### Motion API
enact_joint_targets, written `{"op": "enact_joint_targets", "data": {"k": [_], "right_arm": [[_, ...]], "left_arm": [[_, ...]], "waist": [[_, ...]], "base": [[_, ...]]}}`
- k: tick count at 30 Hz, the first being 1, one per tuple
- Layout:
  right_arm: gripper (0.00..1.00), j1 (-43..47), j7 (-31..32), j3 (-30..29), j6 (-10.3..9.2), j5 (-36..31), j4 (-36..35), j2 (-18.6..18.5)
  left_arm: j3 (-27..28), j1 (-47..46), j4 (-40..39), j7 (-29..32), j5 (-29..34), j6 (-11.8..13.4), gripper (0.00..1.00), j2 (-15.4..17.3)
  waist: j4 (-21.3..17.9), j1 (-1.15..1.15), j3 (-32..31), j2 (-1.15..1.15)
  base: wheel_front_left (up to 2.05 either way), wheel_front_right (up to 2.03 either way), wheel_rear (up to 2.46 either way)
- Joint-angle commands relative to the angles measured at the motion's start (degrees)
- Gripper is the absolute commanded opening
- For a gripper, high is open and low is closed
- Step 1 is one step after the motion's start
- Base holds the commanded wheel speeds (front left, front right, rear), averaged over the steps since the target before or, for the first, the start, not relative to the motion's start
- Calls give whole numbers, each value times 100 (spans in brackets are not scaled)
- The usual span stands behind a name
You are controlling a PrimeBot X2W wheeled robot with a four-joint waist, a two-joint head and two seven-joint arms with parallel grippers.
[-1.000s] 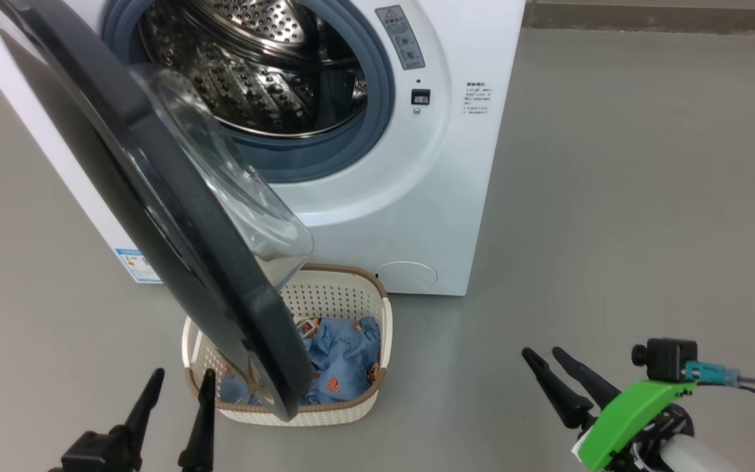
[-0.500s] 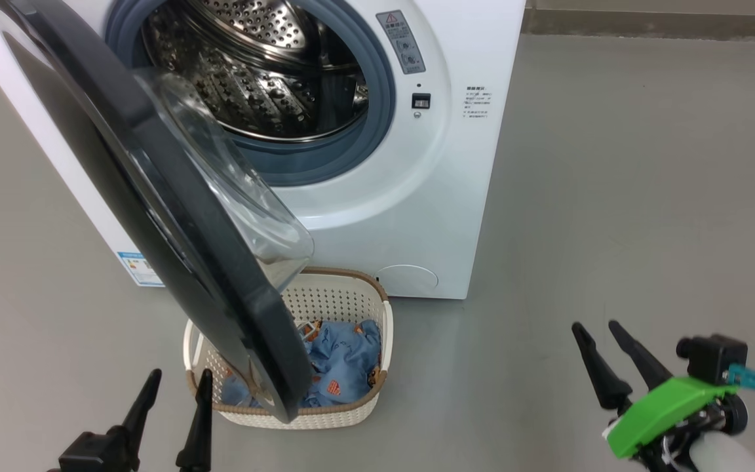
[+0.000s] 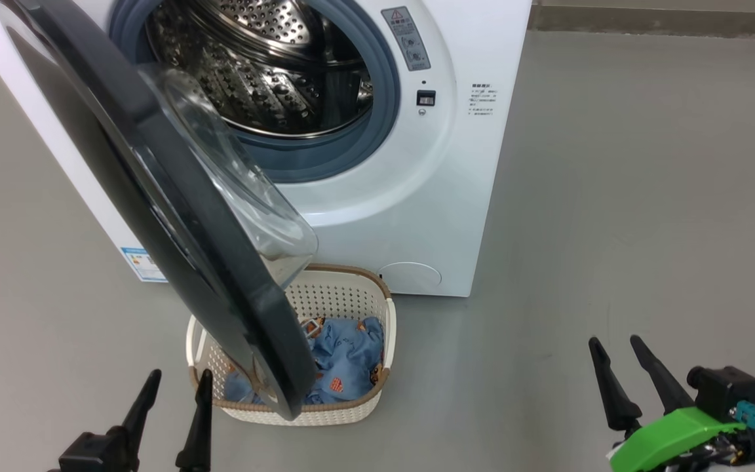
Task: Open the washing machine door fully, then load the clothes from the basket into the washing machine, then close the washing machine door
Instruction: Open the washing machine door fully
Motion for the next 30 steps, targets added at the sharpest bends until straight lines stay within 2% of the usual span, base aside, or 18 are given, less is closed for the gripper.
{"op": "enact_joint_targets", "data": {"k": [1,8,17,18,19,20,30], "right_arm": [[100,65,-68,4,9,-148,-169,7],[100,311,-68,-308,9,-484,-193,212],[100,304,-69,-418,9,-590,-247,272],[100,308,-69,-424,9,-597,-254,277],[100,310,-69,-429,9,-601,-258,281],[100,313,-69,-431,9,-610,-267,282],[100,374,-69,-474,9,-670,-327,328]], "left_arm": [[203,-116,-124,-37,44,-15,100,100],[207,-150,-92,-37,44,-15,100,94],[240,-187,-74,-37,45,-15,100,94],[247,-191,-67,-37,43,-15,55,91],[267,-199,-69,-37,35,-15,20,83],[284,-209,-87,-37,17,-15,0,71],[681,-348,-744,-37,-333,-15,0,-101]], "waist": [[7,0,6,0],[31,0,28,0],[29,0,35,0],[33,0,28,0],[38,0,21,0],[43,0,9,0],[141,0,-61,0]], "base": [[0,0,0],[0,0,0],[0,0,0],[0,0,0],[0,0,0],[0,0,0],[0,0,0]]}}
